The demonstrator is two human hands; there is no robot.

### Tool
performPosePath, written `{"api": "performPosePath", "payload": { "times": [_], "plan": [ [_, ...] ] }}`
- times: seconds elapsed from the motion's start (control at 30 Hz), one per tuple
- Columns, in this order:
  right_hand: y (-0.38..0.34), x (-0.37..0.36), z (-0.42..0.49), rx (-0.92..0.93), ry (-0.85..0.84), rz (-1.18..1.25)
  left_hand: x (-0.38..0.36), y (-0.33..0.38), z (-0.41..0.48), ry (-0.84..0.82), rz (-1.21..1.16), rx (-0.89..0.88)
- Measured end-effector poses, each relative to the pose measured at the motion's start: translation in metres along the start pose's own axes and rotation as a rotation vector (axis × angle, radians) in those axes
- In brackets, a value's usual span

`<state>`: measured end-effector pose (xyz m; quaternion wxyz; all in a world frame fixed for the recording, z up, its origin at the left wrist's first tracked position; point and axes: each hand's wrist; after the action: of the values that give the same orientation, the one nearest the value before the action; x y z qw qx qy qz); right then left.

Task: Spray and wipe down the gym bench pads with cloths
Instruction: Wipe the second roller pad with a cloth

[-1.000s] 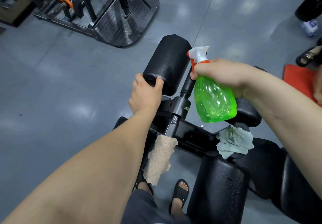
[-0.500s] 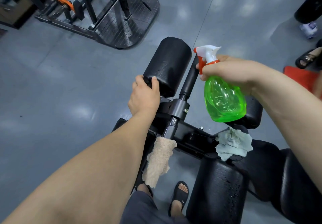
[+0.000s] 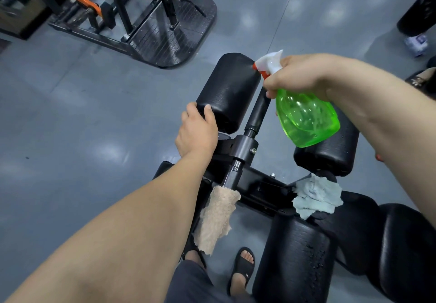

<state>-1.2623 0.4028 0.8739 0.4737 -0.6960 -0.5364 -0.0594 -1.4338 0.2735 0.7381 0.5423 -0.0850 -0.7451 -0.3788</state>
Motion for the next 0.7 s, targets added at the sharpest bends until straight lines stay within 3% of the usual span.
{"api": "performPosePath", "payload": {
  "times": [0.2, 0.43, 0.7],
  "plan": [
    [-0.002, -0.003, 0.001, -0.006, 0.009, -0.011, 0.001, 0.001, -0.002, -0.011, -0.024, 0.013],
    [-0.005, 0.008, 0.011, -0.004, 0.093, 0.17, 0.002, 0.002, -0.001, -0.028, -0.037, 0.037],
    [-0.004, 0.005, 0.006, -0.109, -0.036, 0.098, 0.003, 0.004, -0.003, -0.042, -0.024, 0.029]
  ]
}}
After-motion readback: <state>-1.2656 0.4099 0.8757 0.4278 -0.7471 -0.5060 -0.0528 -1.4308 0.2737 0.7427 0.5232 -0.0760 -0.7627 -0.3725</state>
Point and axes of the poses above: each hand's wrist, its own z-axis towards the middle knuckle, its own x-axis out of the back of the hand, y = z × x, and after that the axes turned 2 degrees about z, right-handed
